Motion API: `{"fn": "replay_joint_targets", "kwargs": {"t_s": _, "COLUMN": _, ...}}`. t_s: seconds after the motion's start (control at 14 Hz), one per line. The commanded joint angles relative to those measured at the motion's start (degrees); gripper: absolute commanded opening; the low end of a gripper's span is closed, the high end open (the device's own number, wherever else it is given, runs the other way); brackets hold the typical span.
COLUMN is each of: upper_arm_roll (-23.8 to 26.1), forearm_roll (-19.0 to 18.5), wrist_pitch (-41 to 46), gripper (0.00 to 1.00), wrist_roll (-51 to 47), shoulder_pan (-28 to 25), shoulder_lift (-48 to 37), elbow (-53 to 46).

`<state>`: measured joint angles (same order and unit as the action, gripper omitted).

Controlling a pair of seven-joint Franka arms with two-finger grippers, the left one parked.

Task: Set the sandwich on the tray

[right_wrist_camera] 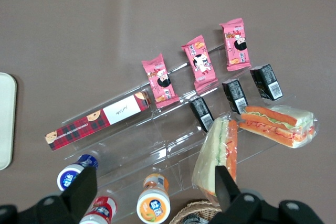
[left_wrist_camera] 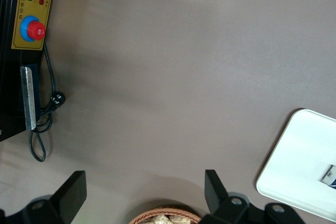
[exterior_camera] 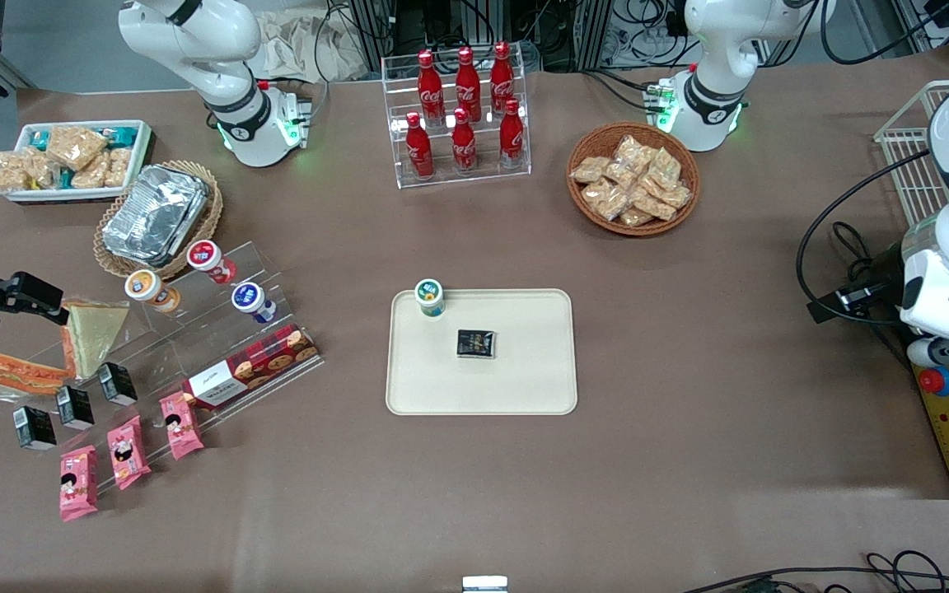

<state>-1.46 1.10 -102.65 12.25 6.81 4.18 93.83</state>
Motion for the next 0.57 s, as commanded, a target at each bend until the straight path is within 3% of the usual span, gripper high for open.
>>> {"fn": "replay_joint_targets", "kwargs": {"t_s": 0.0, "upper_arm_roll": 0.1, "forearm_roll": -0.7, "wrist_pitch": 0.4, "gripper": 1.00, "wrist_roll": -0.6, "shoulder_pan": 0.2, "shoulder_lift": 0.2, "elbow": -0.2}}
{"fn": "replay_joint_targets", "kwargs": {"t_s": 0.29, "upper_arm_roll": 0.1, "forearm_roll": -0.7, "wrist_pitch": 0.4, "gripper": 1.00, "wrist_roll": -1.0, "shoulder_pan": -0.3, "shoulder_lift": 0.5, "elbow": -0.7}}
{"fn": "replay_joint_targets", "kwargs": {"t_s": 0.5, "upper_arm_roll": 0.0, "forearm_roll": -3.0, "wrist_pitch": 0.2, "gripper": 1.00, "wrist_roll": -9.0, "shoulder_pan": 0.0, "shoulder_lift": 0.5, "elbow": -0.8}}
